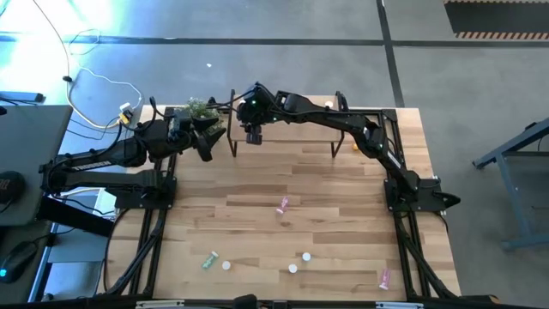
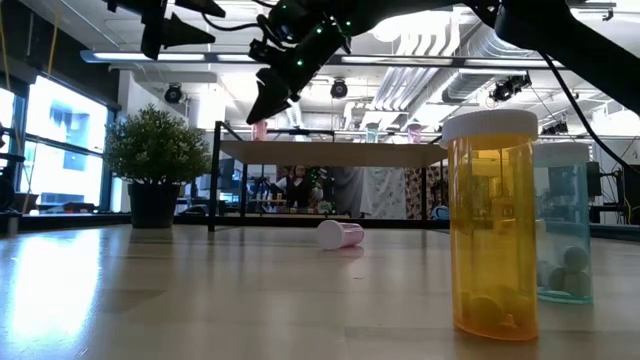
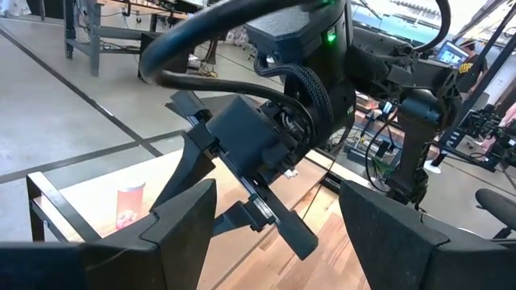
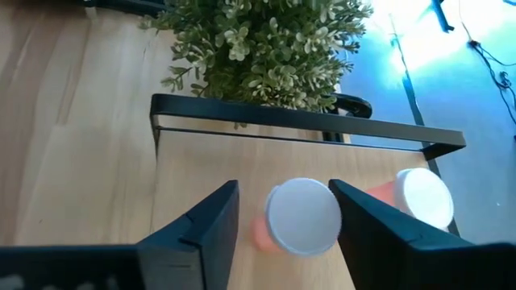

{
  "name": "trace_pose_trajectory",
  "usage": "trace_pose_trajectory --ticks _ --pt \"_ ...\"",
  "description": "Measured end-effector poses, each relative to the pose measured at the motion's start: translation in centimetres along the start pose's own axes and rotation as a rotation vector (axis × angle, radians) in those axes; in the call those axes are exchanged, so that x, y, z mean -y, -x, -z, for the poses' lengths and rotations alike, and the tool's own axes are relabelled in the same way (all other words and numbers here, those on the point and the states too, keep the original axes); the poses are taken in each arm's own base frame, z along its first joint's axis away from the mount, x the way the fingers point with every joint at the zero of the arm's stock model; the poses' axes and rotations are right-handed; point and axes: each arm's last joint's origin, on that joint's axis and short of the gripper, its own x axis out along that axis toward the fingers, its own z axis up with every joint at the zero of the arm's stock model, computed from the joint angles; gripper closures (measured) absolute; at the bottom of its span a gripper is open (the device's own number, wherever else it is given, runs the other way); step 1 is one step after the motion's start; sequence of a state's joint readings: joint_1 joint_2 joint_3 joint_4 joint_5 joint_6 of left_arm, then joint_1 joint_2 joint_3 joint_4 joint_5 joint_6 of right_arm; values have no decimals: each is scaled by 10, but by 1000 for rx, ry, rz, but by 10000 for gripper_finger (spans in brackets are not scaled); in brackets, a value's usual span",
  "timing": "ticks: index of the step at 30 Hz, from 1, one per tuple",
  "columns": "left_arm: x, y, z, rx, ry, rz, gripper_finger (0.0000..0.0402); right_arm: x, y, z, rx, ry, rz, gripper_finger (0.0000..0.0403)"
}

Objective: Pick and place medicine bottles onto shelf by color
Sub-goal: Put the left blue pill bottle on the shelf aligned with the other blue pill bottle

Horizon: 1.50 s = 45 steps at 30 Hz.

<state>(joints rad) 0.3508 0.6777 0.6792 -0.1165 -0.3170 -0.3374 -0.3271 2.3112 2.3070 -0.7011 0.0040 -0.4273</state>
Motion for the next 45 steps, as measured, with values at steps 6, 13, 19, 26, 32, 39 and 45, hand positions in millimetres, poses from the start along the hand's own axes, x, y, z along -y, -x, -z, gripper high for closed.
trace_pose_trajectory --ticks 6,13,19,26,32,39,45 --pt "0 0 0 0 0 0 147 0 0 -1 4 -5 2 218" --pt "0 0 0 0 0 0 147 2 0 -1 14 -27 9 217" --pt "0 0 0 0 0 0 147 6 0 0 19 -45 17 217" --pt "0 0 0 0 0 0 147 6 1 0 23 -45 15 217" --pt "0 0 0 0 0 0 147 8 4 -2 31 -45 19 217" --pt "0 0 0 1 -6 -4 147 15 21 -9 72 -74 33 217" --pt "0 0 0 1 -34 -4 147 18 44 -17 100 -146 38 217"
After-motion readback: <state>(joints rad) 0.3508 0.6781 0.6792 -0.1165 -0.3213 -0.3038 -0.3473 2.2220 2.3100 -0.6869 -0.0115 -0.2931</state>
